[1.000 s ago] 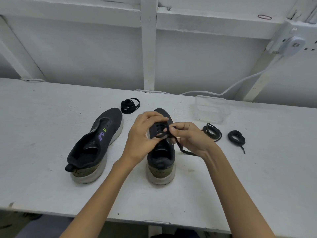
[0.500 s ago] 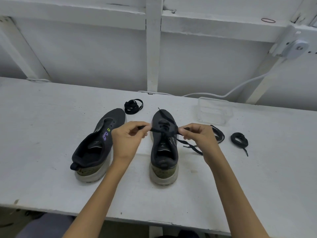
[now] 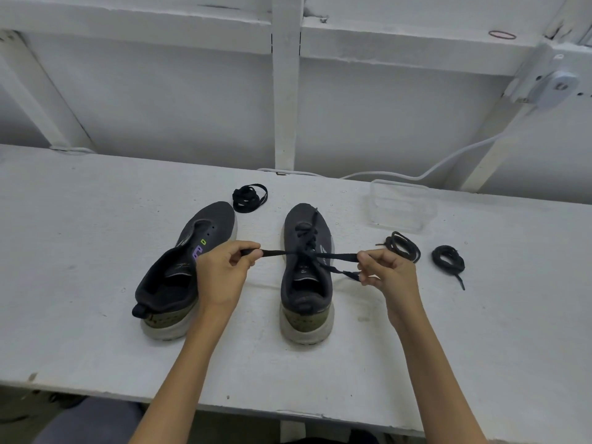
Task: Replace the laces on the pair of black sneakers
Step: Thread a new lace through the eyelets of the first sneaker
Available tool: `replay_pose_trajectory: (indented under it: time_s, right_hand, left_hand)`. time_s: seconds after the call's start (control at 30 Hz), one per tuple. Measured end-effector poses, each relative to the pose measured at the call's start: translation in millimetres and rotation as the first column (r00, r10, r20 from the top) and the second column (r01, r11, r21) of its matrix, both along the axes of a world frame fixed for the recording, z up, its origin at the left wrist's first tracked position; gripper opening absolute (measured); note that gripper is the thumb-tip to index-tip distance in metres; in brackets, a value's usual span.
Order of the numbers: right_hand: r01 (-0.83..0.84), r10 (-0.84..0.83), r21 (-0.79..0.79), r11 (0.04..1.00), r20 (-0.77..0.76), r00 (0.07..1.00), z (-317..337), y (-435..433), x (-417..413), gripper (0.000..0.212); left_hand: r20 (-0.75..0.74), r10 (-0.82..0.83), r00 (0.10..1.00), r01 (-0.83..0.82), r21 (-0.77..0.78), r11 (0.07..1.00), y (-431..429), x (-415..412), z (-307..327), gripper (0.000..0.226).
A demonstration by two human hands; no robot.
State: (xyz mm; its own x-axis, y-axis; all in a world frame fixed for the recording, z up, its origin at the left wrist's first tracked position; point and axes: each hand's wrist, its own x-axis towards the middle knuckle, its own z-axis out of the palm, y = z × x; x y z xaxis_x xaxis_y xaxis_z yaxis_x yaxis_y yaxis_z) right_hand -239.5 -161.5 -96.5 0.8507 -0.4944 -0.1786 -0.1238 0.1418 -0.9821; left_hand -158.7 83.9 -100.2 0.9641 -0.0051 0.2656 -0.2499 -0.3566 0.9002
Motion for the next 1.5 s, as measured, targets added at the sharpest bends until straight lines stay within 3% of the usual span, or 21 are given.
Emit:
replay_pose_trajectory:
  time_s: [0.2,0.5,0.83,0.9,1.0,1.07,1.13,1.2,1.27,1.37,1.5]
  right_hand:
    - [0.047,-0.047,0.027,0.999,-0.007,0.999,-5,-7,-6,0.01]
    - [0.072,-0.072,-0.004,0.997,-0.031,0.997,-14,-16,-10,0.011]
    - [0.013,-0.033,-0.109,0.994,-0.184,0.982,-37,-10,-8,0.018]
    - [-0.101,0.056,-0.169,0.981,-0.253,0.966,-37,-8,-5,0.019]
    - [-0.327,0.199,-0.318,0.89,-0.374,0.906,-28,-10,-2,0.01]
    - [-0.34,0.173,-0.465,0.817,-0.365,0.915,-23,-11,1,0.026]
    - [-0.234,0.143,-0.521,0.82,-0.209,0.967,-17,-6,7,0.03]
    - [-0.178,0.168,-0.461,0.869,-0.063,0.984,-10,8,15,0.033]
    - [-0.214,0.226,-0.376,0.901,-0.012,0.974,-8,25,24,0.048]
    - [-0.302,0.299,-0.227,0.926,-0.051,0.953,-13,53,29,0.067]
    - [-0.294,0.291,-0.056,0.954,-0.051,0.955,-20,74,15,0.072]
  left_hand:
    - [0.029,0.041,0.999,-0.043,0.094,0.995,4,3,-11,0.029]
    - [0.147,0.081,0.986,-0.129,0.35,0.928,7,9,-24,0.02]
    - [-0.052,0.043,0.998,-0.014,0.462,0.887,0,8,-41,0.015]
    - [-0.128,-0.009,0.992,0.059,0.389,0.919,-4,5,-43,0.016]
    - [-0.292,-0.224,0.93,0.274,0.143,0.951,-4,2,-34,0.044]
    - [-0.245,-0.41,0.879,0.429,0.03,0.903,-3,-2,-21,0.059]
    - [-0.14,-0.488,0.862,0.485,-0.06,0.873,-10,-5,-10,0.065]
    - [-0.133,-0.459,0.878,0.438,-0.162,0.885,-28,-7,-1,0.059]
    - [-0.233,-0.397,0.888,0.345,-0.237,0.908,-50,-8,2,0.052]
    - [-0.389,-0.381,0.839,0.264,-0.321,0.909,-70,-14,-5,0.059]
    - [-0.424,-0.399,0.813,0.203,-0.436,0.877,-69,-26,-16,0.065]
